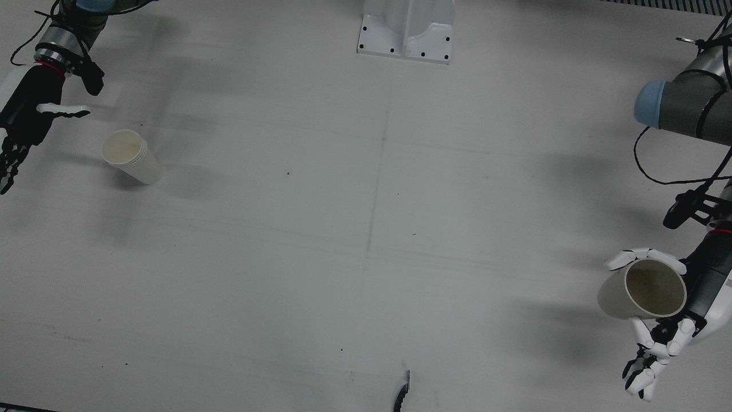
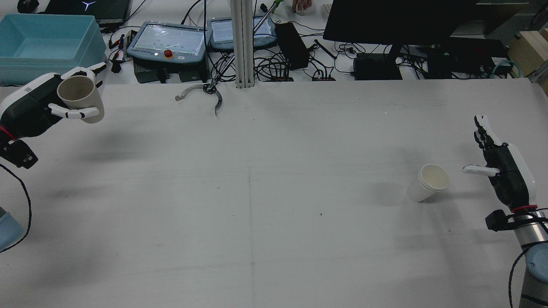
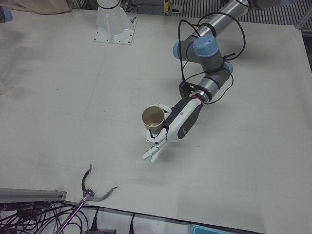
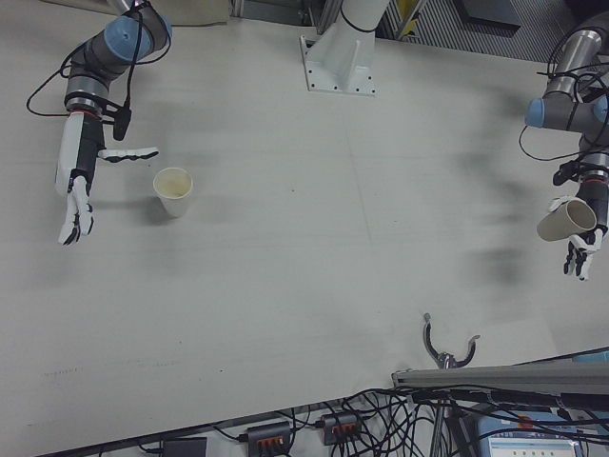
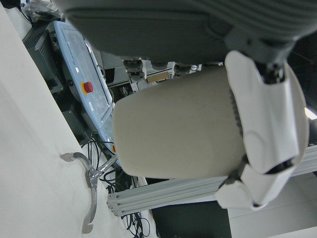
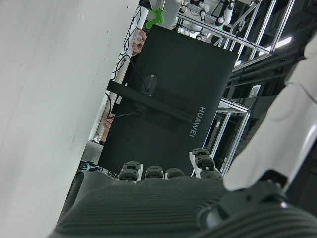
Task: Pour water
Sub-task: 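Bring the right hand in toward the other white paper cup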
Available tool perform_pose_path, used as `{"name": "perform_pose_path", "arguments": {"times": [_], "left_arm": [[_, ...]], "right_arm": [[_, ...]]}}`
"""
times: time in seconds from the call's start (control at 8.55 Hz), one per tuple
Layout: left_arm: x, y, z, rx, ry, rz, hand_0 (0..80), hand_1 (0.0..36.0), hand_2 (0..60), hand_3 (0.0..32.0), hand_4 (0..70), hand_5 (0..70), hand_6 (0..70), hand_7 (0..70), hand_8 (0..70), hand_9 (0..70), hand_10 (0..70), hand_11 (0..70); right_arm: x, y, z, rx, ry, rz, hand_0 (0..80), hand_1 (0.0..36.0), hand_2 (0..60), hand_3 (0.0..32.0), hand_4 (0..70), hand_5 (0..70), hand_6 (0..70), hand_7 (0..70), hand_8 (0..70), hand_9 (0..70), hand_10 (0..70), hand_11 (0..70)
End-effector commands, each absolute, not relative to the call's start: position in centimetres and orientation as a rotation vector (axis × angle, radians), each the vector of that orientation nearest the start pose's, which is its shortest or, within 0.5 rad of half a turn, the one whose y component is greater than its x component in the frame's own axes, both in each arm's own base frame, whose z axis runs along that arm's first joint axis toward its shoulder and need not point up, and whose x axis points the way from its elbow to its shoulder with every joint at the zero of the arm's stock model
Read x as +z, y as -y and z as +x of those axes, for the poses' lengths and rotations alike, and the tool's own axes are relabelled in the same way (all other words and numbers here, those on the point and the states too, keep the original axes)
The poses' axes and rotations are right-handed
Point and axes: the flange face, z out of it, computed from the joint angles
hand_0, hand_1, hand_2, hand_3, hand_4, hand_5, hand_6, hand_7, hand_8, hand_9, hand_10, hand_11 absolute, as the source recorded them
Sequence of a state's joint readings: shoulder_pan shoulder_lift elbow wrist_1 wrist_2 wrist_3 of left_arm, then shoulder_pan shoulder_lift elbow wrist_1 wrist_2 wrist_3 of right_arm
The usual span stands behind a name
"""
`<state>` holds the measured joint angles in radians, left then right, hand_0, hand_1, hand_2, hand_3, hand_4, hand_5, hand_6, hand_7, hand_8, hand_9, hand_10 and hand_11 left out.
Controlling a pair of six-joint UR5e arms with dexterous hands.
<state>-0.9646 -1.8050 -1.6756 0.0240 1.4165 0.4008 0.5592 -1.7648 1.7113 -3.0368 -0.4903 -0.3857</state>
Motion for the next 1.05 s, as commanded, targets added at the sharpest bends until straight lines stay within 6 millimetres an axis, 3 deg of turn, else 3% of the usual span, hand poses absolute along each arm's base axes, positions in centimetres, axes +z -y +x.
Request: {"name": "perform_pose_path", "arguments": {"times": [0.0,0.23,0.47,0.58,0.94], "left_arm": [[50.8,58.2,18.6,-1.483,-2.233,-0.08,46.4,23.8,50.0,0.0,6.7,70.0,2.2,11.0,0.0,0.8,4.1,7.6],[51.0,58.2,18.2,-1.478,-2.233,-0.08,46.6,23.3,47.9,0.0,7.4,70.0,2.2,11.0,0.0,0.8,4.3,7.8],[51.1,58.2,18.1,-1.478,-2.233,-0.078,46.6,22.6,45.4,0.0,8.0,70.0,2.0,10.9,0.0,0.7,4.1,7.6],[51.3,58.1,17.5,-1.483,-2.236,-0.071,46.6,23.1,47.2,0.0,7.3,70.0,2.0,10.9,0.0,0.7,4.1,7.7],[51.9,57.7,17.2,-1.488,-2.232,-0.069,46.7,22.7,45.6,0.0,7.9,70.0,2.0,10.9,0.0,0.7,4.1,7.6]], "right_arm": [[70.8,34.5,-23.7,-2.299,-2.276,-0.439,43.9,7.0,0.0,0.0,1.3,0.0,0.0,0.0,2.1,1.2,3.3,5.8],[71.3,34.3,-22.8,-2.326,-2.279,-0.468,46.0,8.1,0.0,0.0,4.1,0.0,0.0,0.0,1.7,0.1,1.2,3.0],[72.8,32.5,-25.4,-2.389,-2.334,-0.449,48.4,11.4,0.0,0.0,6.5,0.0,0.0,0.0,0.0,0.0,0.0,1.4],[72.2,32.5,-27.4,-2.386,-2.349,-0.419,48.5,11.3,0.0,0.0,6.2,0.0,0.0,0.0,0.1,0.0,0.0,1.4],[71.0,32.7,-27.8,-2.404,-2.347,-0.441,48.4,11.2,0.0,0.0,6.5,0.0,0.0,0.0,0.6,0.0,0.1,1.6]]}}
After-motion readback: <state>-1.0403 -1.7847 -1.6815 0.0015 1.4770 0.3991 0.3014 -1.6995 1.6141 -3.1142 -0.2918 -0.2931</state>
